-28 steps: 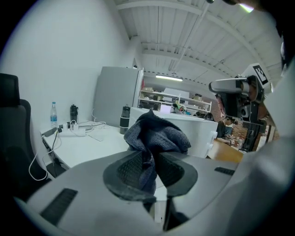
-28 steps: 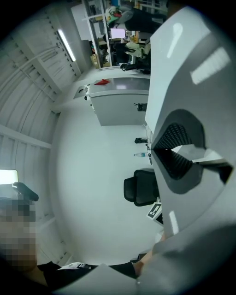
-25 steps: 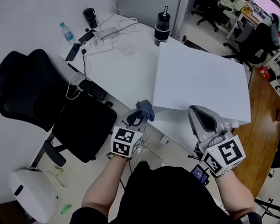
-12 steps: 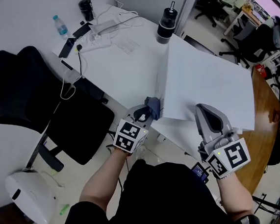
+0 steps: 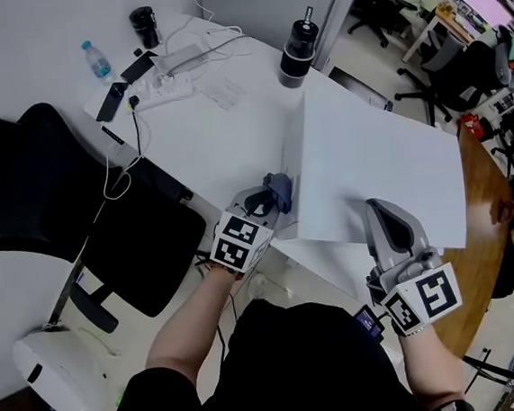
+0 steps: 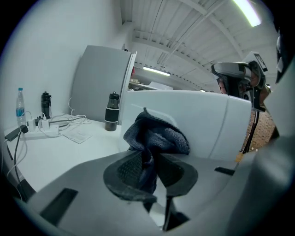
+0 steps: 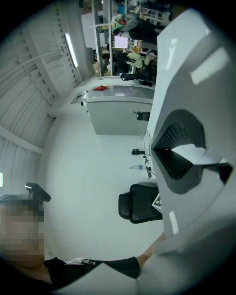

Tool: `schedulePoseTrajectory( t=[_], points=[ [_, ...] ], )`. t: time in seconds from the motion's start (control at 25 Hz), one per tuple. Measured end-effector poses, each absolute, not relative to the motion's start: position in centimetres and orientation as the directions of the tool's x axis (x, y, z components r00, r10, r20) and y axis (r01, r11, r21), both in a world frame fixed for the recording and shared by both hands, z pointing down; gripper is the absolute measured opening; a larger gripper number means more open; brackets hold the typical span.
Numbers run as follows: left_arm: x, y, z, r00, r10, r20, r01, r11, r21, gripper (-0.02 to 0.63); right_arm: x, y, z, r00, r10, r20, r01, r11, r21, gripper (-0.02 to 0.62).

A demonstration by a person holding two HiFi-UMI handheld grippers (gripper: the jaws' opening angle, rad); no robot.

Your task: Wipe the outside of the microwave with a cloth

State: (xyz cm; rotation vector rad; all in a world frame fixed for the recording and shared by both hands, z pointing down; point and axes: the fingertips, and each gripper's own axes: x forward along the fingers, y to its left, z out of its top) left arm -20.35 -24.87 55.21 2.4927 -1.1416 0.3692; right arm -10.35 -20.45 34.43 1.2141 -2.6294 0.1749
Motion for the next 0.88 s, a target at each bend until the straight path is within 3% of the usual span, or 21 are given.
schedulePoseTrajectory(
  t=[0.88],
  points=[
    [-20.5, -35.6, 57.0, 0.615, -0.663, 0.428, -0.779, -0.594, 0.200, 0.075, -8.8, -23.8, 34.3, -0.566, -0.783, 0.259, -0.811, 0.586, -0.003, 0.000]
  ],
)
